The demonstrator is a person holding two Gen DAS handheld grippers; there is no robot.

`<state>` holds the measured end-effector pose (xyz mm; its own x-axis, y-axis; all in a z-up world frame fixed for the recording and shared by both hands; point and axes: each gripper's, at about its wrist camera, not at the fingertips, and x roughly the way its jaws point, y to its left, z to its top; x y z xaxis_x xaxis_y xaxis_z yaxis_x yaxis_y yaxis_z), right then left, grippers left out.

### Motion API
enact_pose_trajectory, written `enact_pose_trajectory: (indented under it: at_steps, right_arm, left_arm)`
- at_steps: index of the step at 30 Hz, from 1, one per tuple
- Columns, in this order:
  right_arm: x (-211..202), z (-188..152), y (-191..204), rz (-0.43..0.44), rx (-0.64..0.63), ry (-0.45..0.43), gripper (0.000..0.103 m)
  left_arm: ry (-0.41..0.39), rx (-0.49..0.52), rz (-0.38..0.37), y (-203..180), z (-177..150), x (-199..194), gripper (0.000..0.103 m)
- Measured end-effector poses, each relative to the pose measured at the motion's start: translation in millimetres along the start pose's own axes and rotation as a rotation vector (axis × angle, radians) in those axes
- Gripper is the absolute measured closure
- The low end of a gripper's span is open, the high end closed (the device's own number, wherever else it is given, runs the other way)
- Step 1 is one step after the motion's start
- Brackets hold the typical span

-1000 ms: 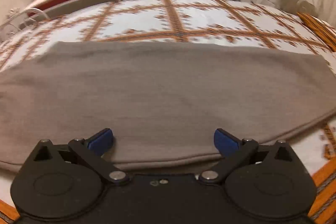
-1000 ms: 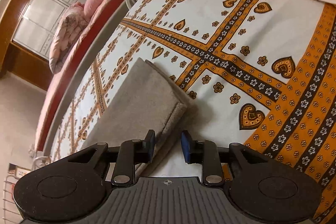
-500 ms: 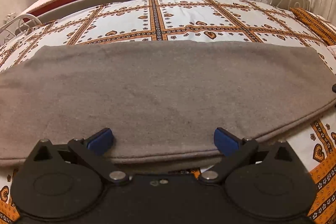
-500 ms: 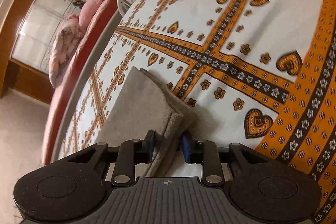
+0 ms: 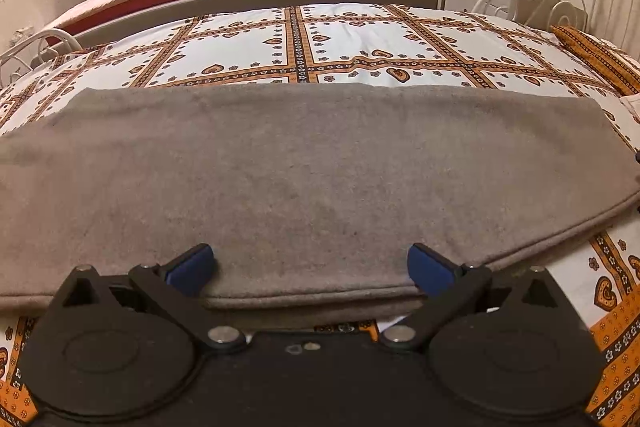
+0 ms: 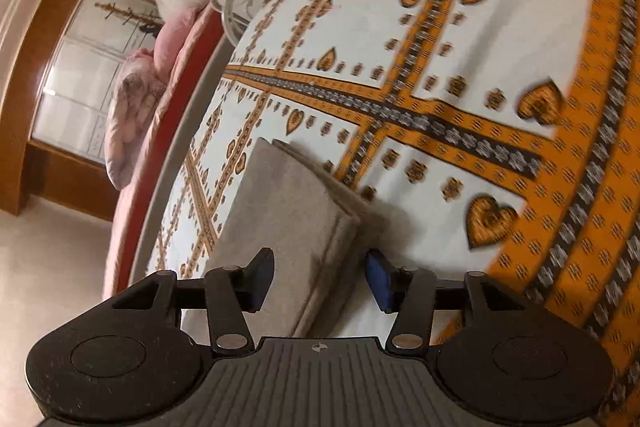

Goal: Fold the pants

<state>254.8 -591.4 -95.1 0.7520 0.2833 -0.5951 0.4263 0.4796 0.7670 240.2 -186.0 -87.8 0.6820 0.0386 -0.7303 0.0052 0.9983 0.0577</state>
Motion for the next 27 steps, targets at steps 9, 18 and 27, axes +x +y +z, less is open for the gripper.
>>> enact_pose_trajectory:
  at_steps: [9,18,27]
  right_arm:
    - [-6,-19,65,-0.038,-0.289,-0.071,0.088]
    - [0,-116,189,0.037,-0.784,-0.111,0.088]
    - [61,-271,276,0.212,-1.022,0.091,0.088]
  left_arm:
    - [-0.046,-0.016,-0.102,40,1,-9,0.006]
    - [-0.094,-0.056,0.127,264,17,-42,0.006]
    - [-0.088,-0.318,0.221,401,3,-75,0.006]
